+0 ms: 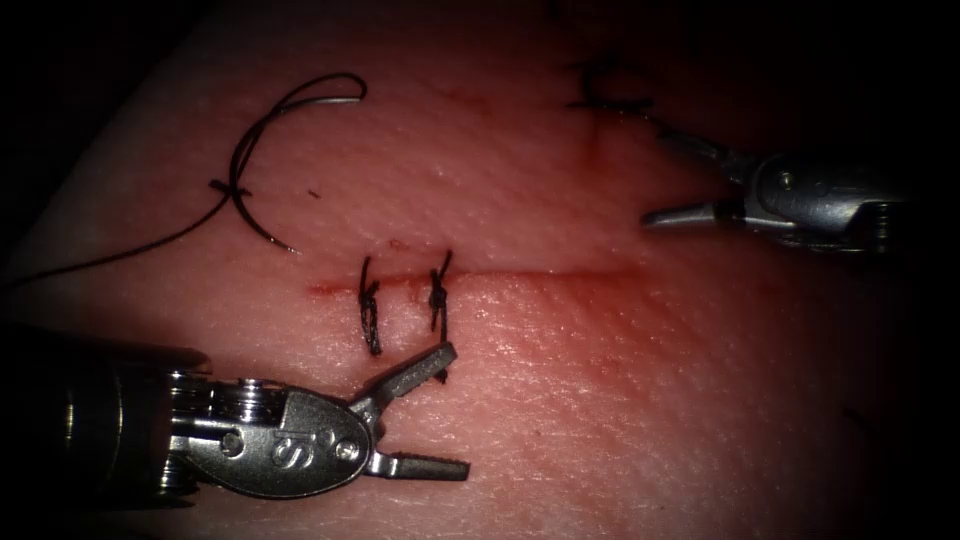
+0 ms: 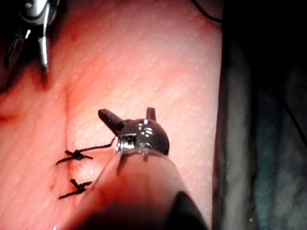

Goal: Wound Closure
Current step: Pick up remaining suture tail

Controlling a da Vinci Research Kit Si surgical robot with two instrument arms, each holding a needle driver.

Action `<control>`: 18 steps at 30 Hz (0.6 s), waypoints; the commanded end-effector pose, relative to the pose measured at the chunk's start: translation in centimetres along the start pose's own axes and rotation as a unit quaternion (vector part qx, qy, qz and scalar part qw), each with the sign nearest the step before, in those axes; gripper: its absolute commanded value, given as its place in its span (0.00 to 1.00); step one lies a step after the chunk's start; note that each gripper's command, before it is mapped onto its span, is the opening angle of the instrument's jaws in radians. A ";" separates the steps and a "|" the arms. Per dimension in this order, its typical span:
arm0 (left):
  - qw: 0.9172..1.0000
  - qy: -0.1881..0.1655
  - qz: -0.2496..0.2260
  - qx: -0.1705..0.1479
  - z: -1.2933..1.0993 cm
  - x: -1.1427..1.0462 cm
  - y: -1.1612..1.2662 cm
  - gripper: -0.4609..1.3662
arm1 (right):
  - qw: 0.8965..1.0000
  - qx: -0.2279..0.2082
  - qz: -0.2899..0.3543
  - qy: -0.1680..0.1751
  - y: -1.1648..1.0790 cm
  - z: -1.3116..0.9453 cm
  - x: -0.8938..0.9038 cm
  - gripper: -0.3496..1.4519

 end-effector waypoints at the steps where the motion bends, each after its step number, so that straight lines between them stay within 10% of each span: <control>1: 1.000 -0.005 0.014 0.005 0.01 0.03 -0.01 0.48 | 1.000 0.000 0.000 0.000 -0.01 0.00 0.00 0.65; 18: 0.999 -0.022 0.038 0.025 0.05 0.04 0.00 0.52 | 1.000 0.001 -0.004 0.002 -0.08 0.03 -0.02 0.64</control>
